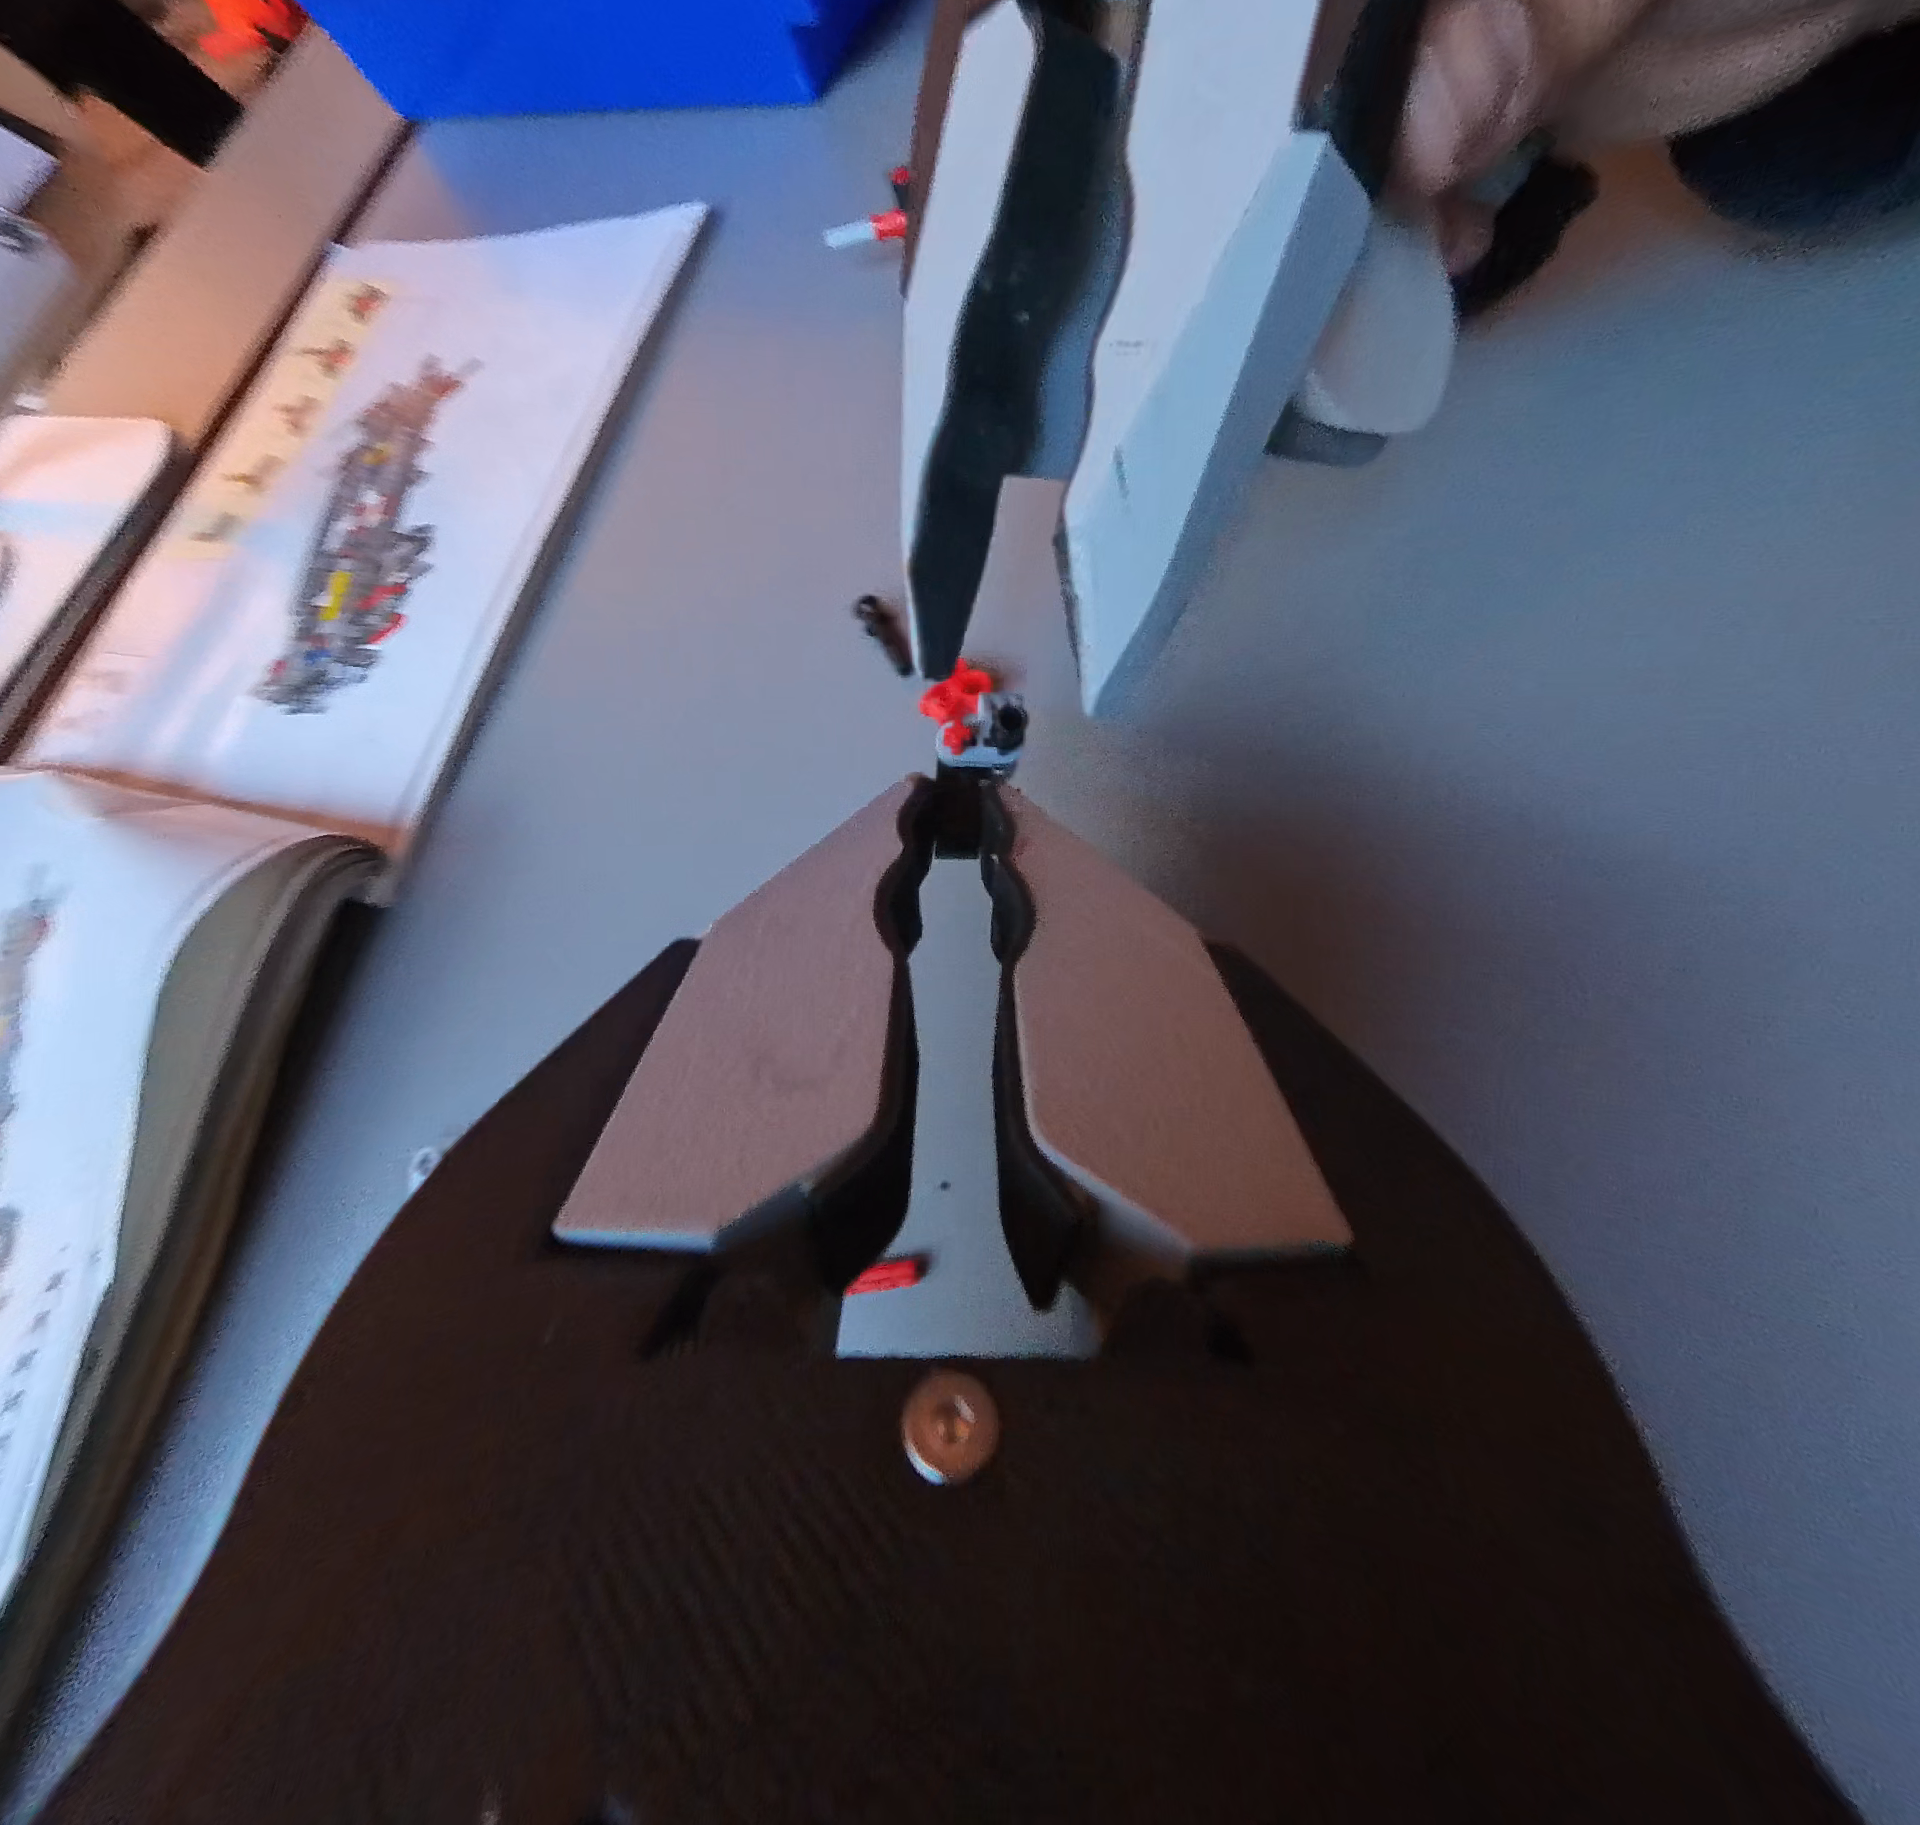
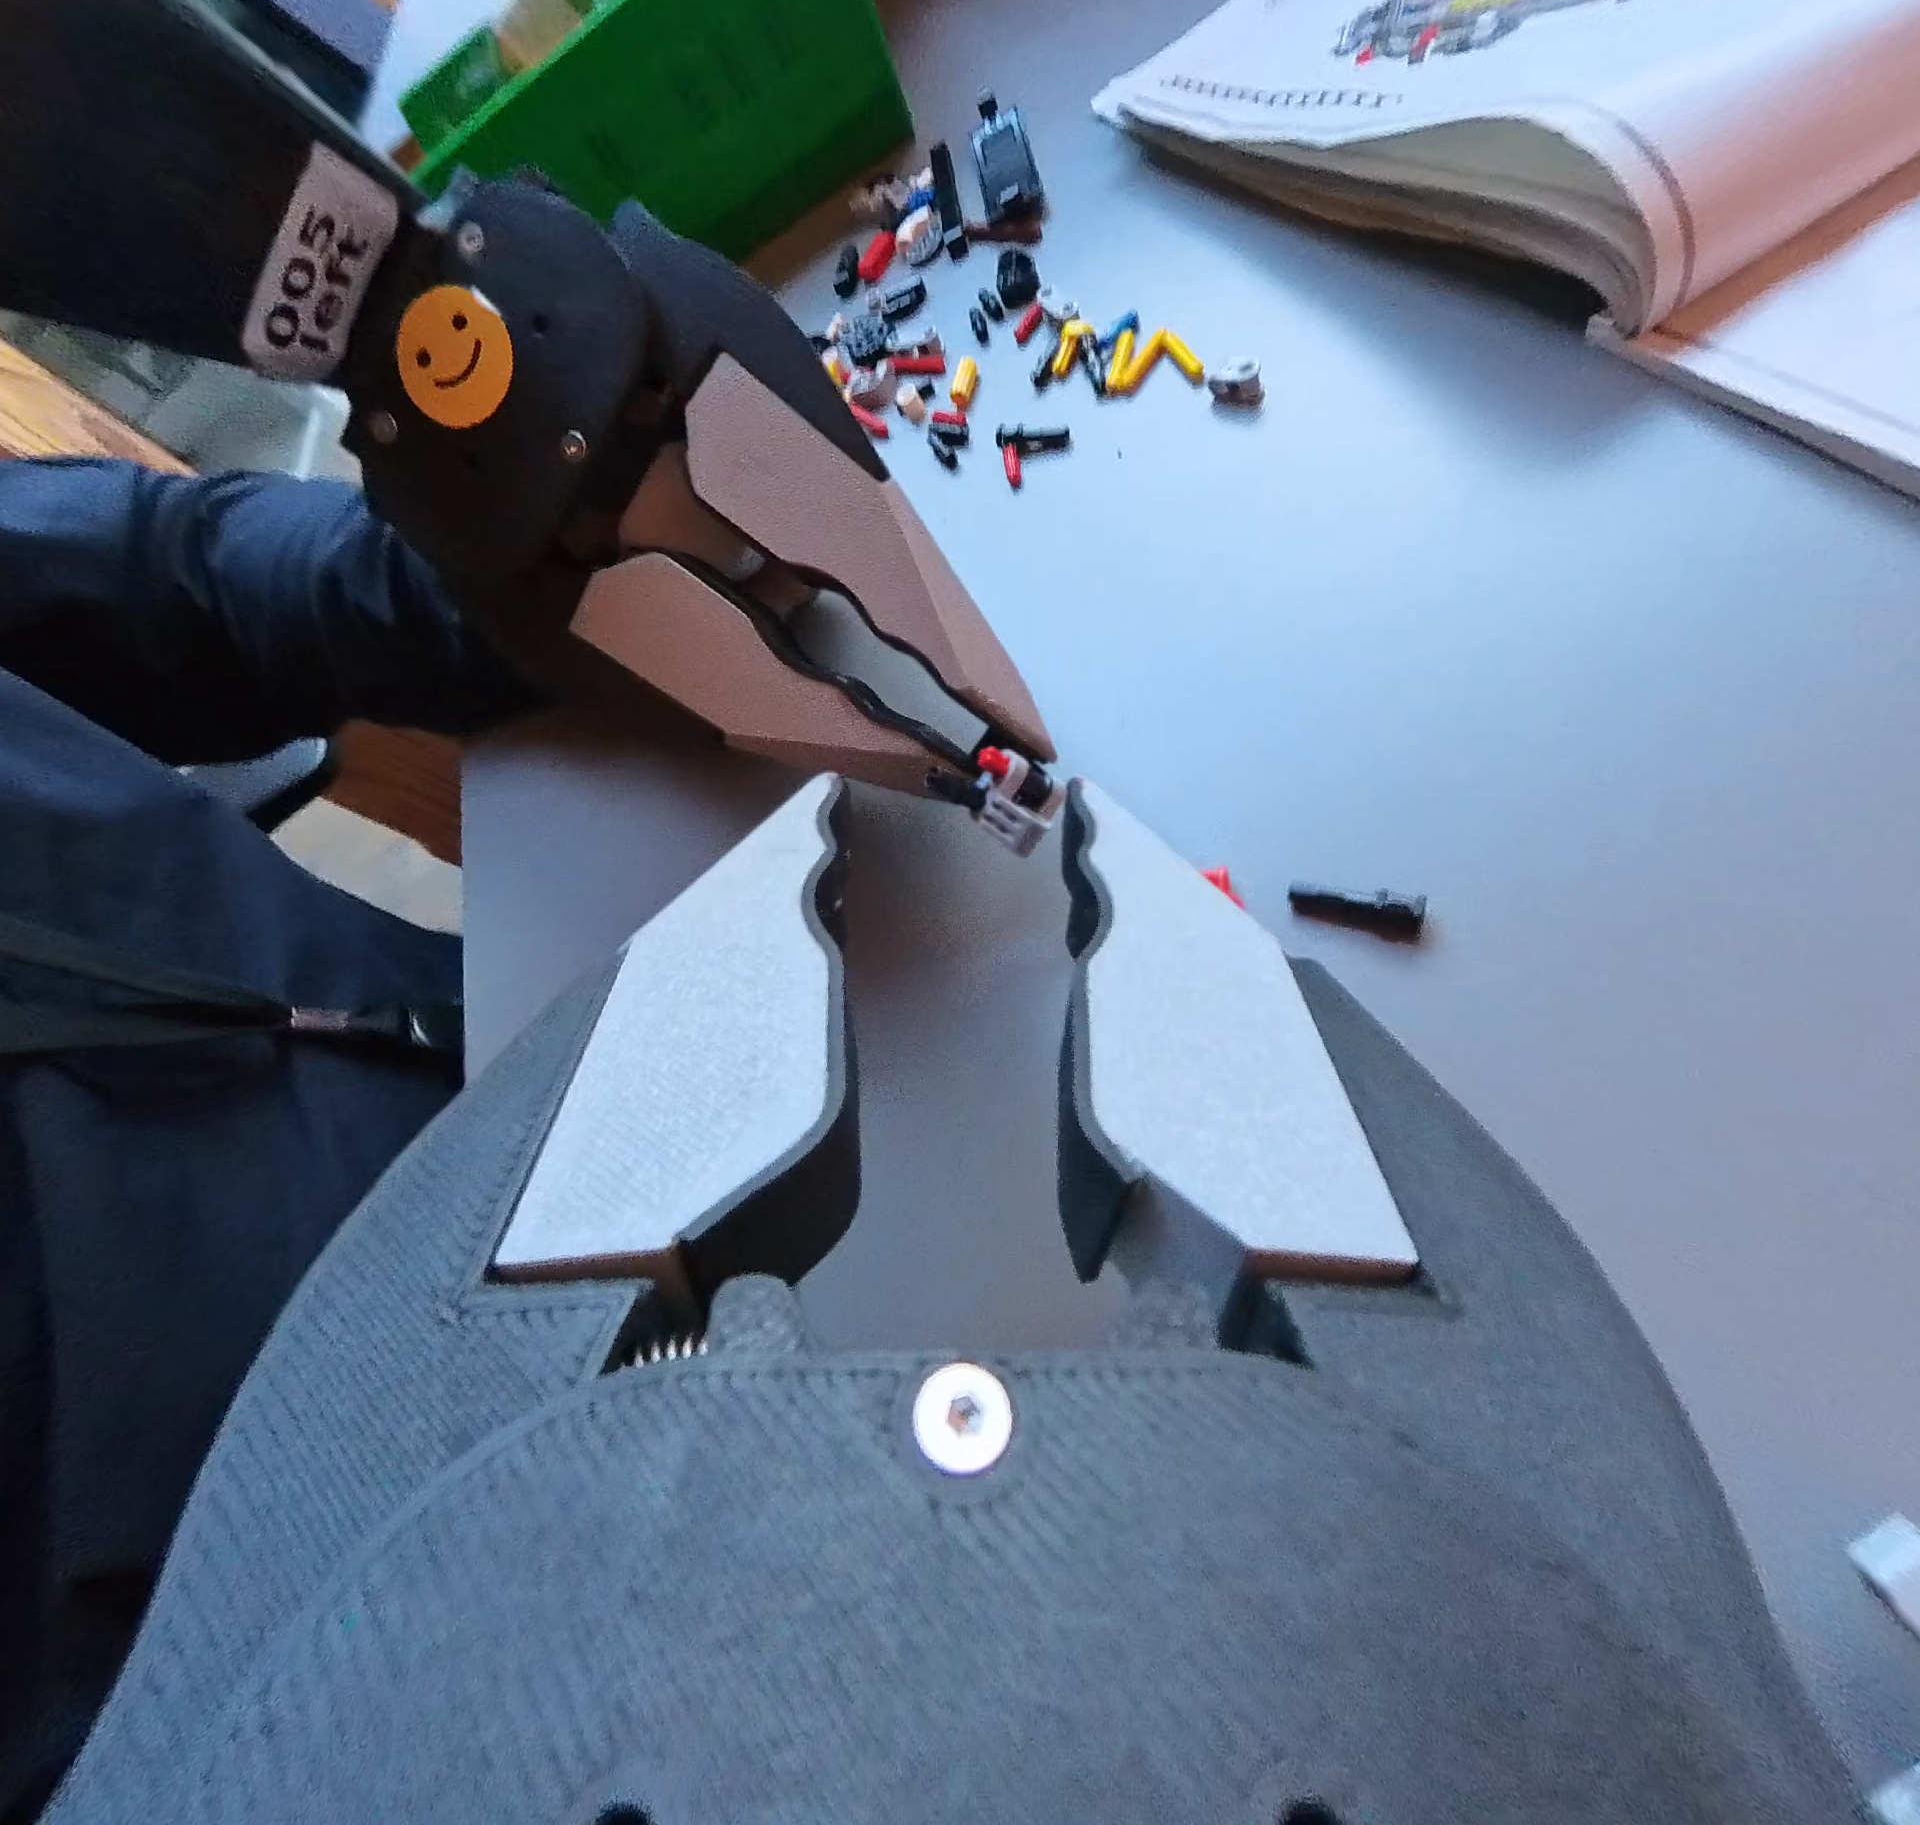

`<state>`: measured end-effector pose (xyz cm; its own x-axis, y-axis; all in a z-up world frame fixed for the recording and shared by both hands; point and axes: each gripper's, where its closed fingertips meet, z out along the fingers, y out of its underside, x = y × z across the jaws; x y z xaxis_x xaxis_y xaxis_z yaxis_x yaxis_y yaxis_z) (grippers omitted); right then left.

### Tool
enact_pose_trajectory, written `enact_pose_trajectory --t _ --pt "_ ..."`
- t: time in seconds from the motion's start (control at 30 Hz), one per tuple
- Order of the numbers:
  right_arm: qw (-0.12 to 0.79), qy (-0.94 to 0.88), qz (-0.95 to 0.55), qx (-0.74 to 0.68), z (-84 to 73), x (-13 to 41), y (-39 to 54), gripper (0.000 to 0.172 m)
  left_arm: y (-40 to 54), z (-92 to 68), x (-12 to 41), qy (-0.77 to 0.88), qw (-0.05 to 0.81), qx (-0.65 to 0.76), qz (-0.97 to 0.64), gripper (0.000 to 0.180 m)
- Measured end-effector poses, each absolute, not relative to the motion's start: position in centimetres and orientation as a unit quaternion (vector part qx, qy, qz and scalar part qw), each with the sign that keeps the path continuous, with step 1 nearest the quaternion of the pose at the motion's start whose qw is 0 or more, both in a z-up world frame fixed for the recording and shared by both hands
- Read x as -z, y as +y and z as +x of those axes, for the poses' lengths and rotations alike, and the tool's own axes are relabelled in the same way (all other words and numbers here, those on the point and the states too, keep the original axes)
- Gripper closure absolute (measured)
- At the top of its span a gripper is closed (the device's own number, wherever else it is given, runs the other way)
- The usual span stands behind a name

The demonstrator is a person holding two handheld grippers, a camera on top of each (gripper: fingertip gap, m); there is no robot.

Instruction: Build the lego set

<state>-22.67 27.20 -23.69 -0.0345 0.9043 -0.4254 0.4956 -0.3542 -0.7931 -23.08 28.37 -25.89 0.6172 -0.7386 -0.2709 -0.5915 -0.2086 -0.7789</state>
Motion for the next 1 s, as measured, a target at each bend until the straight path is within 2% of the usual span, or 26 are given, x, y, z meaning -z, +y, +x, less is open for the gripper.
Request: enact_pose_trajectory --t 0.1,0.3,0.4,0.6,1.0 --pt "0.221 -0.517 -0.646 -0.516 -23.7 22.8 28.2 0.140 29.1 -24.2 24.4 0.405 0.496 0.058 -0.766 0.174" --pt "0.211 -0.553 -0.598 -0.540 -26.1 21.5 29.4 0.140 30.2 -26.5 21.7 0.365 0.561 0.005 -0.743 0.174" --pt "0.226 -0.566 -0.571 -0.550 -26.6 21.2 29.4 0.146 30.4 -26.6 21.9 0.361 0.559 0.007 -0.747 0.174" --pt "0.233 -0.573 -0.583 -0.527 -25.6 22.9 29.7 0.144 30.5 -25.9 22.3 0.372 0.552 0.024 -0.746 0.174" --pt "0.217 -0.558 -0.583 -0.549 -25.8 22.7 29.4 0.145 30.4 -26.1 23.4 0.367 0.531 0.050 -0.762 0.174"
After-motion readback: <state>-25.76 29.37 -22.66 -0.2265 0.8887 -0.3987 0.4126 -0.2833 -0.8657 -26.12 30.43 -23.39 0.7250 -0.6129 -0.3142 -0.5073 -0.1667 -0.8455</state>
